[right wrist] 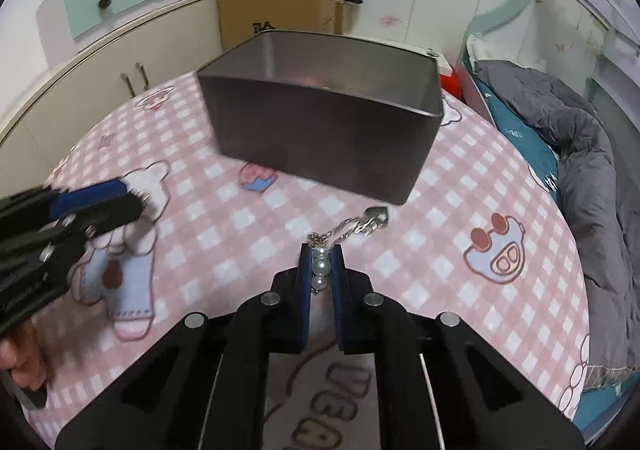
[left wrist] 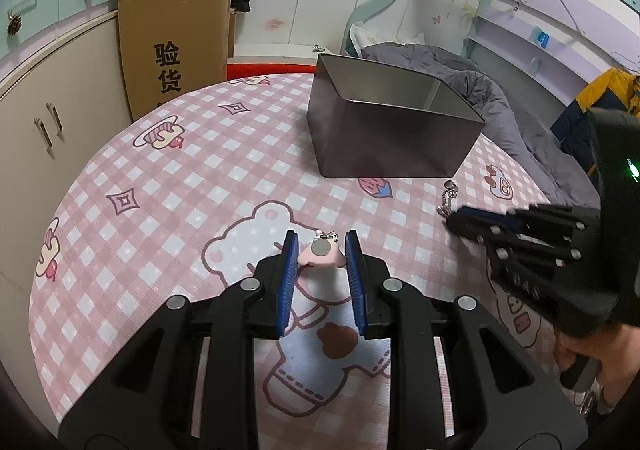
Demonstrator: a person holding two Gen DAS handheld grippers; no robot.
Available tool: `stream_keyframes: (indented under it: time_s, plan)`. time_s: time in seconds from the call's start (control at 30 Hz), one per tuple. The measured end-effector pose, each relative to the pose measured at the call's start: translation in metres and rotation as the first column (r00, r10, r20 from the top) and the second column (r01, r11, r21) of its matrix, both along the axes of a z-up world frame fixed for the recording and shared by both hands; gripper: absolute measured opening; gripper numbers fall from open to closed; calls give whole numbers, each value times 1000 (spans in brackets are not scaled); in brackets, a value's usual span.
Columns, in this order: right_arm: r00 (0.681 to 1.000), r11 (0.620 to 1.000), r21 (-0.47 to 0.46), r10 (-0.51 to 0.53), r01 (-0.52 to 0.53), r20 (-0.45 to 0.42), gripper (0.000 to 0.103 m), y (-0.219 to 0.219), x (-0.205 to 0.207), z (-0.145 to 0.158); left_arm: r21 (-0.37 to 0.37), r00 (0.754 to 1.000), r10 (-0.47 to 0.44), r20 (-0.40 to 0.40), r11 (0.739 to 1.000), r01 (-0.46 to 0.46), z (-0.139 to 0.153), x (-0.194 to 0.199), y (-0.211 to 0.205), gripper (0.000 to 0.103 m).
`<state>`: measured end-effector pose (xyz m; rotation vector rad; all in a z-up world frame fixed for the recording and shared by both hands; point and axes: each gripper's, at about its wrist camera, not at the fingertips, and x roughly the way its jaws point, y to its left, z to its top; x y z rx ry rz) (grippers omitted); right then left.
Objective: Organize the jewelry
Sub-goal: 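Grasp the pink charm with the left tool while the right tool grasps the pearl chain, then carry the charm and pearl chain over the grey box and open both tools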
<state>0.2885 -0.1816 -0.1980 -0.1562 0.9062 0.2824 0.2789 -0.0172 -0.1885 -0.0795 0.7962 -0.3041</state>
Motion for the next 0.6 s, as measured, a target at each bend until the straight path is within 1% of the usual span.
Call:
stream_keyframes:
  time_s: [0.1, 0.17, 0.23, 0.3, 0.4, 0.53, 0.6]
  plan:
    - [1000, 999, 52, 5, -5, 8, 8, -7, -14, 5, 0, 1000, -2, 25, 1000, 2, 3, -4, 0, 24]
    - [999, 996, 82, 12, -14, 30, 8, -12, -26, 16, 7, 999, -10, 33, 1000, 10, 5, -7, -1, 24]
    - [998, 994, 108, 17, -23, 54, 8, -16, -34, 32, 7, 999, -13, 38, 1000, 13, 7, -10, 0, 24]
    - [996, 990, 135, 28, -40, 90, 8, -22, -43, 53, -9, 999, -13, 37, 1000, 14, 11, -13, 3, 24]
    - [989, 984, 164, 48, -71, 141, 8, -27, -54, 84, -26, 999, -16, 47, 1000, 17, 21, -17, 7, 24]
    - [974, 976, 188, 66, -108, 215, 8, -28, -71, 126, -44, 997, -32, 73, 998, 36, 47, -22, 12, 24]
    - [967, 972, 198, 75, -125, 243, 8, -29, -76, 141, -49, 994, -37, 101, 998, 42, 63, -25, 15, 24]
